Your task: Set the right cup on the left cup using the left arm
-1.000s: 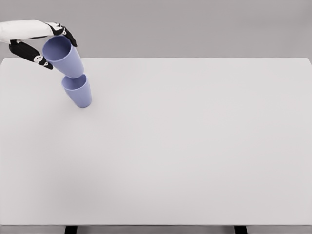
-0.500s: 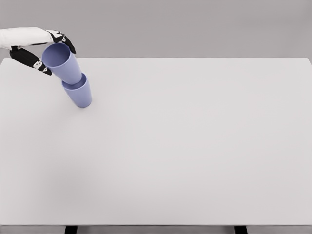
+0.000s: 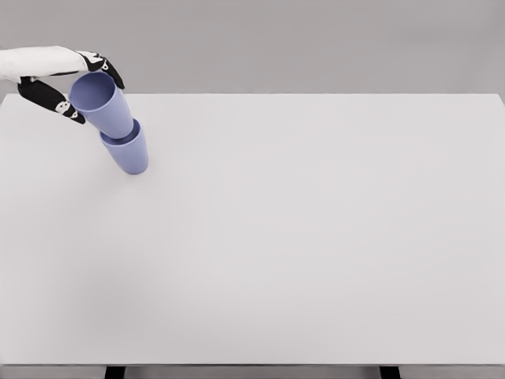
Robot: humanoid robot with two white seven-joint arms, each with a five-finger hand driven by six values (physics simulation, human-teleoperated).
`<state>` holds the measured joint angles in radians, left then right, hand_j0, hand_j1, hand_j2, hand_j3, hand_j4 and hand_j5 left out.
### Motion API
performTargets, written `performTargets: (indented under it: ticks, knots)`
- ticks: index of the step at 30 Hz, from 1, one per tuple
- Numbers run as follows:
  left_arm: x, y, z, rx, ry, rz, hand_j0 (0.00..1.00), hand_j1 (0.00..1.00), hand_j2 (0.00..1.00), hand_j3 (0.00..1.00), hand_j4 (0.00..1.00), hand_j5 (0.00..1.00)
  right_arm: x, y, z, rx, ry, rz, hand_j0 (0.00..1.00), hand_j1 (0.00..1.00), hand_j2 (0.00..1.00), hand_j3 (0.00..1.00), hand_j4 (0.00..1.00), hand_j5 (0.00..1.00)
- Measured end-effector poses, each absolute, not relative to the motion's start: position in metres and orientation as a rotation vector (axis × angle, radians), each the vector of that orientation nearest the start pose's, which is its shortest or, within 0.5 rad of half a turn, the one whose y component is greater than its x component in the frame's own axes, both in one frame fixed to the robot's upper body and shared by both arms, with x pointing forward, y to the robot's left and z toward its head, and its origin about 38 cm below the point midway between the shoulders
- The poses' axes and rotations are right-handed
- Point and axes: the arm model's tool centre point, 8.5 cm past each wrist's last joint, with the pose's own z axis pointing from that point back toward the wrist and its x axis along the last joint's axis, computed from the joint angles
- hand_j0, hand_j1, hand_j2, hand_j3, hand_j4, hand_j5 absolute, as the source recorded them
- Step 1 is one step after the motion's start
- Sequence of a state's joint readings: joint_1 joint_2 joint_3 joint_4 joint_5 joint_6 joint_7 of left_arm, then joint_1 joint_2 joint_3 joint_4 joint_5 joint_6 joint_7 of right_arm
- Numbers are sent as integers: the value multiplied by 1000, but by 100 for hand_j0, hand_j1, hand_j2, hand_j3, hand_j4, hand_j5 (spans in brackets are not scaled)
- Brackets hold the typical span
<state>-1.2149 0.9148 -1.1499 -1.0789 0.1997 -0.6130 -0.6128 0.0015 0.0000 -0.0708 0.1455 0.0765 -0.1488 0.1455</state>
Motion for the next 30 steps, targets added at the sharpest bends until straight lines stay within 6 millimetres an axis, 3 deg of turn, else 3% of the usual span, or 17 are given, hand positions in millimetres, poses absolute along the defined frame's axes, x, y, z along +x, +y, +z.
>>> performTargets:
  ticks: [21, 22, 23, 24, 25, 30]
  knots:
    - [498, 360, 303, 253, -1378, -1841, 52, 52, 52, 52, 52, 52, -36, -255, -257, 69, -1, 5, 100, 100, 100, 100, 100, 100]
    - [498, 360, 302, 251, -1377, -1841, 57, 57, 57, 57, 57, 57, -36, -255, -257, 69, -1, 5, 100, 100, 100, 100, 100, 100]
    - [498, 360, 302, 252, -1377, -1841, 68, 68, 68, 68, 68, 68, -35, -255, -257, 69, -3, 5, 100, 100, 100, 100, 100, 100]
    - [499, 360, 302, 253, -1376, -1842, 94, 94, 94, 94, 94, 94, -36, -255, -257, 69, -2, 5, 100, 100, 100, 100, 100, 100]
    - [499, 360, 302, 254, -1376, -1842, 100, 100, 100, 100, 100, 100, -36, -255, -257, 69, -2, 5, 100, 100, 100, 100, 100, 100]
    - [498, 361, 302, 255, -1376, -1842, 100, 100, 100, 100, 100, 100, -36, -255, -257, 69, -2, 5, 100, 100, 100, 100, 100, 100]
